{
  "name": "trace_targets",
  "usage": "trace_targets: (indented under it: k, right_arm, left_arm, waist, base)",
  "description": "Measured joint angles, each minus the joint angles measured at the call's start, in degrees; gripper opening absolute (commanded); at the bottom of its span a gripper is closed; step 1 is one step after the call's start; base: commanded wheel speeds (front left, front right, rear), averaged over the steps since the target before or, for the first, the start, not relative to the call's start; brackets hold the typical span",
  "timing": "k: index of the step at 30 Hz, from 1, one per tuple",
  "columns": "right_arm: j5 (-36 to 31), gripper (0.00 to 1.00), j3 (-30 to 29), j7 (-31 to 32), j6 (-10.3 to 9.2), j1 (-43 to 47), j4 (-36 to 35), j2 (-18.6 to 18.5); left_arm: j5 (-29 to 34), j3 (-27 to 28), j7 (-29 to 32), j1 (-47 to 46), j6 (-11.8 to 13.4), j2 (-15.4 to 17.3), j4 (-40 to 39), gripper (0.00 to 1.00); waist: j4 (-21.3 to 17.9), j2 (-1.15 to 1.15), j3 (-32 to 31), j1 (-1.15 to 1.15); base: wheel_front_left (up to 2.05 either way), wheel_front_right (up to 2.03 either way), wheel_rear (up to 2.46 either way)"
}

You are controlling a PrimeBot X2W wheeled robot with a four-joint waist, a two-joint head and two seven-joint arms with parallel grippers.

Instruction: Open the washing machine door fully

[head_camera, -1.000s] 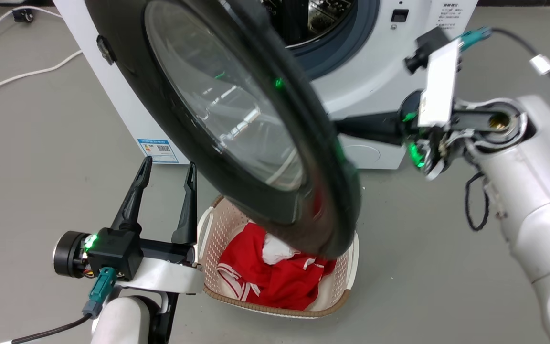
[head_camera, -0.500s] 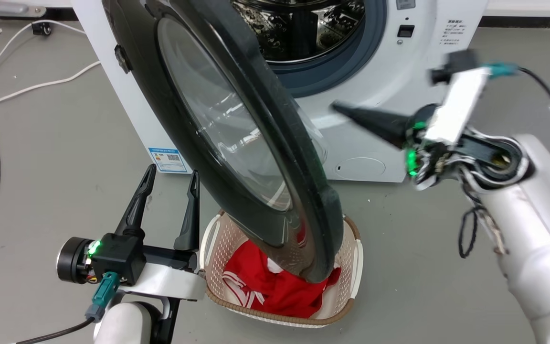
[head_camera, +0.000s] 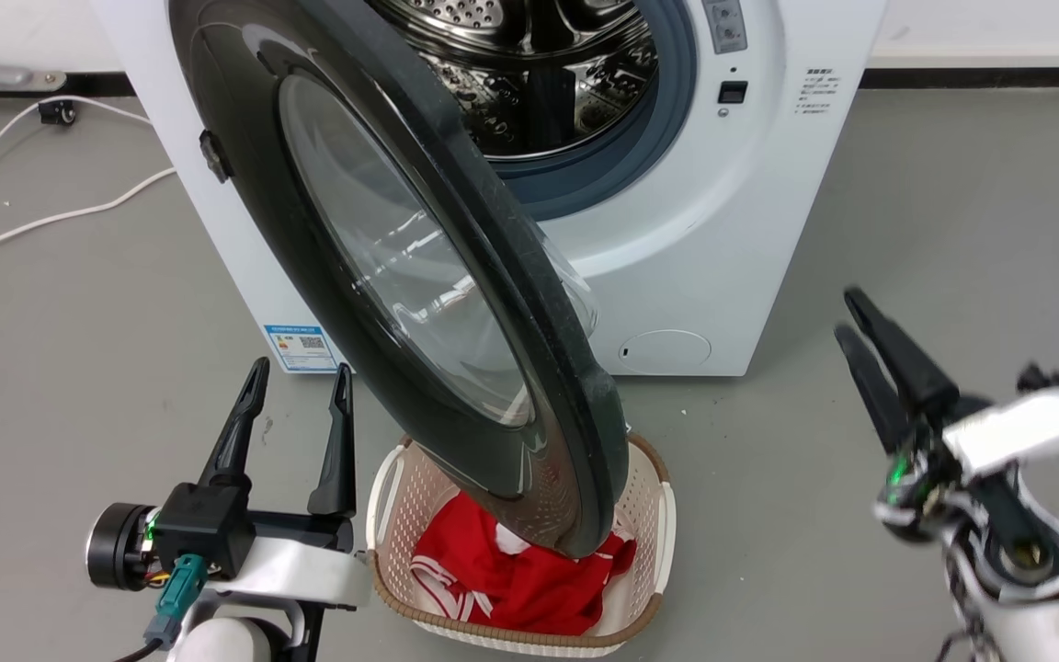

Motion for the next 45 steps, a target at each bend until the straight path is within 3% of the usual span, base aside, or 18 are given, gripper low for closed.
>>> trace_targets:
  k: [7,11,17,23,30,35,45]
  right_arm:
    - [-7.0,1.00,-0.8,-11.9,0.00,11.4,-6.4,2.3]
    - [-17.0,1.00,-0.1,-20.0,0.00,14.4,-7.0,2.4]
    - [-42.7,1.00,-3.2,-26.2,0.00,14.8,-7.1,1.9]
    - [-71.8,1.00,-11.6,-26.8,0.01,15.4,-14.4,6.2]
    - [-90.8,1.00,-10.8,-25.9,0.02,19.6,-22.7,9.4]
    - [-96.4,1.00,-10.4,-24.8,0.02,22.3,-23.1,10.0]
    - [-92.2,1.00,-10.7,-25.5,0.02,22.7,-19.8,10.1]
  left_arm:
    - [0.0,1.0,0.0,1.3,-0.1,0.1,0.2,1.00]
    - [0.0,1.0,0.0,1.7,-0.1,0.0,0.3,1.00]
    - [0.0,1.4,0.0,2.0,0.0,0.0,0.2,1.00]
    - [0.0,1.7,0.0,2.0,0.2,0.0,-0.3,1.00]
    - [0.0,2.1,0.0,2.0,0.2,0.0,-0.6,1.00]
    - [0.4,2.1,0.0,2.0,0.2,0.0,-0.8,1.00]
    - [0.7,2.1,0.0,2.0,0.0,0.0,-0.9,1.00]
  waist:
    - [-0.9,0.00,-1.3,0.00]
    - [-1.1,0.00,-1.9,0.00]
    - [-1.2,0.00,-2.5,0.00]
    - [-1.3,0.00,-2.5,0.00]
    - [-1.3,0.00,-2.4,0.00]
    - [-1.2,0.00,-2.1,0.00]
    - [-1.1,0.00,-1.6,0.00]
  base:
    - [0.00,0.00,0.00]
    - [0.00,0.00,0.00]
    - [0.00,0.00,0.00]
    - [0.00,0.00,0.00]
    - [0.00,0.00,0.00]
    - [0.00,0.00,0.00]
    - [0.00,0.00,0.00]
